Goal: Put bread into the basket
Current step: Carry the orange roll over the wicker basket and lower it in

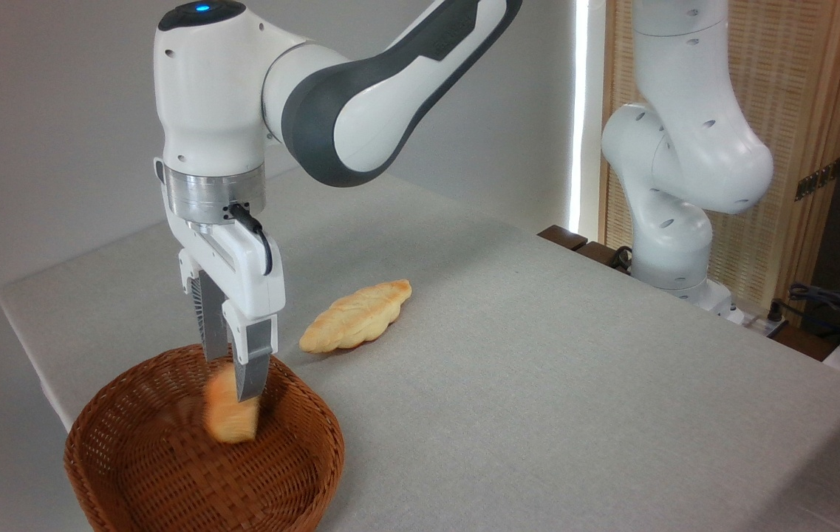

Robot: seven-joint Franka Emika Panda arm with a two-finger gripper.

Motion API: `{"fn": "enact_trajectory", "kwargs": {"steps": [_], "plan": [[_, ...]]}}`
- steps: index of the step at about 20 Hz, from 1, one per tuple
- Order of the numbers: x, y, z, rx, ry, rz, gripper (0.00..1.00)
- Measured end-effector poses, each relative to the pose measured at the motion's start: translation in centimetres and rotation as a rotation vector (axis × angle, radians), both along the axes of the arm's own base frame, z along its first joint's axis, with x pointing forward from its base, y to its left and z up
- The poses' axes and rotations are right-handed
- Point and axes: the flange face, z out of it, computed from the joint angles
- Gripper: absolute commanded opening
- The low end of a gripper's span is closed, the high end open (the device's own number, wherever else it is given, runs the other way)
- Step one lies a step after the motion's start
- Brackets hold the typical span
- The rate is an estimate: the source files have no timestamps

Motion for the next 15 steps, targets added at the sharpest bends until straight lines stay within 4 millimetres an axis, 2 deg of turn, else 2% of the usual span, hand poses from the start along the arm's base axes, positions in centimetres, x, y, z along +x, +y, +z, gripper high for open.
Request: {"fn": "enact_trajectory", "kwargs": {"steps": [7, 11, 15], "plan": [[0.2, 0.2, 0.8, -0.001, -0.006, 0.003, 1.00], [-1.0, 0.4, 0.5, 0.012, 0.109, 0.003, 1.00], [-1.7, 1.2, 1.1, 0.015, 0.156, 0.032, 1.00]]}}
